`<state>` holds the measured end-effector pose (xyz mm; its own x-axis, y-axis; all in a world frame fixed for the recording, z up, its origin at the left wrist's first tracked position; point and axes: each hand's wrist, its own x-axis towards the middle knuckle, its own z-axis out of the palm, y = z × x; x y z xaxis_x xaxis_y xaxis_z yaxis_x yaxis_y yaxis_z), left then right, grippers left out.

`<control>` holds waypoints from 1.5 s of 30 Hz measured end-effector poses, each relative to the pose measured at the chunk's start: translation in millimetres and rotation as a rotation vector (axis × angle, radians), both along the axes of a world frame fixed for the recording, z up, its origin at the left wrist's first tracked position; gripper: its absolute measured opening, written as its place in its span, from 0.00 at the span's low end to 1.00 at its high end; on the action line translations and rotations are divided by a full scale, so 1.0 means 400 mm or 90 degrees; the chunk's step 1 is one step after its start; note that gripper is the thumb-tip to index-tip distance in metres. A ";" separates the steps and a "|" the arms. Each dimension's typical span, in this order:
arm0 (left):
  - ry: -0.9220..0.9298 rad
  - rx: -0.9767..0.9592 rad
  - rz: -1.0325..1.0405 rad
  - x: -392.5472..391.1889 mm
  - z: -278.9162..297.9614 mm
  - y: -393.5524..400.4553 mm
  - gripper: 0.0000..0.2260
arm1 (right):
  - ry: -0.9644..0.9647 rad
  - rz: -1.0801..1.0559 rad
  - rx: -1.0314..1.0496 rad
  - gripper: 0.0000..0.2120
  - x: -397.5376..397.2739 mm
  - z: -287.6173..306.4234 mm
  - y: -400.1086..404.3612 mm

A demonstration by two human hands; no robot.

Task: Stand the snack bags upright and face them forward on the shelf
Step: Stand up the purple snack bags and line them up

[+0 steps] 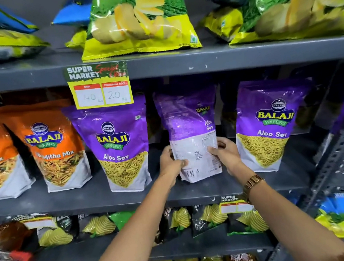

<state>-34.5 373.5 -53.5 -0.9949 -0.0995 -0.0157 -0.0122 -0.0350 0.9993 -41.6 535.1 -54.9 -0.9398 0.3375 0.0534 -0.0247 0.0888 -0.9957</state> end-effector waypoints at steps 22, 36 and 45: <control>-0.107 0.111 -0.050 -0.094 -0.006 0.004 0.14 | 0.133 -0.025 0.190 0.16 0.017 -0.120 -0.063; -0.124 0.092 -0.139 -0.131 -0.019 0.038 0.15 | 0.137 0.085 0.178 0.22 0.066 -0.138 -0.036; 0.033 -0.082 0.224 -0.055 -0.072 0.064 0.08 | -0.021 -0.029 0.026 0.11 -0.032 -0.127 0.013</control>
